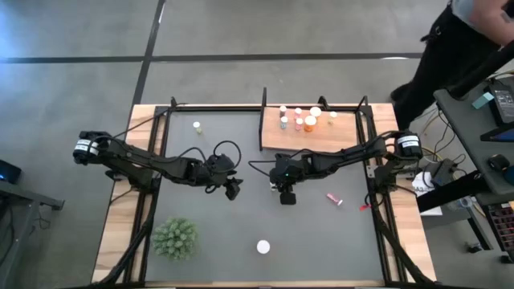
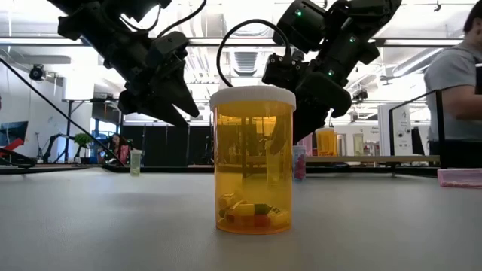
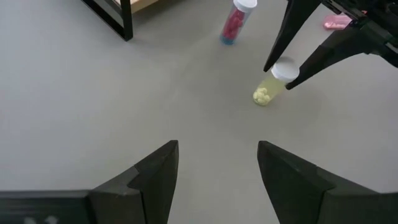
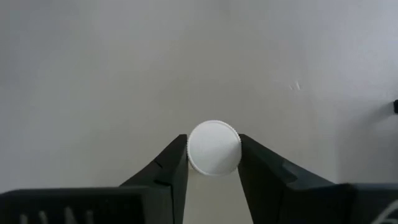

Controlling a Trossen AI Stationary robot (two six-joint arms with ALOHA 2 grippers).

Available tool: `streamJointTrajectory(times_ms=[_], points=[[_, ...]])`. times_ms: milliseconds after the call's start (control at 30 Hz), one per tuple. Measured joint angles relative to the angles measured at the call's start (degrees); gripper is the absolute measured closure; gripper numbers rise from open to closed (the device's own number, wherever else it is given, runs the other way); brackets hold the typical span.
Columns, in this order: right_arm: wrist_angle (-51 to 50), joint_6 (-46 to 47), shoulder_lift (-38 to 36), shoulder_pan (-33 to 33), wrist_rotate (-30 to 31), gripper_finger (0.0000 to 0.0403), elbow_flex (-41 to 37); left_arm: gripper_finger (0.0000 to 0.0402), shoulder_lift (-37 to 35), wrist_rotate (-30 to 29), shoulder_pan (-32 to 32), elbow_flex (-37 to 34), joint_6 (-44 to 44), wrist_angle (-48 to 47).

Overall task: Pick and place medicine bottles onto shelf by color
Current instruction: Put the bottom yellow pill bottle on the shelf aligned with the other yellow pill bottle

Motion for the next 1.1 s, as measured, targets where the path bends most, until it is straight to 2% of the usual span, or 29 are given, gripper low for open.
streamJointTrajectory(times_ms=[233, 567, 833, 1033, 1100], points=[[-1.0, 0.2, -1.5, 0.0, 0.0, 0.028, 0.0, 0.0198, 0.0, 0.0, 0.0, -0.7, 0.0, -0.1], [-6.2, 0.1, -10.4, 0.0, 0.8, 0.0285, 0.0, 0.0198, 0.0, 0.0, 0.0, -0.7, 0.0, -0.1], [-13.8, 2.2, -17.4, 0.0, 8.2, 0.0279, -0.1, 0.0198, 0.0, 0.0, 0.0, -0.6, 0.0, 0.0], [-19.9, 3.5, -21.7, -0.1, 16.7, 0.0287, -1.6, 0.0198, 0.0, -0.4, 0.0, -0.6, 0.0, -0.1], [-21.3, 4.4, -23.1, -0.5, 17.6, 0.0286, -2.4, 0.0198, 0.0, -0.4, 0.0, -0.6, 0.0, -0.1]])
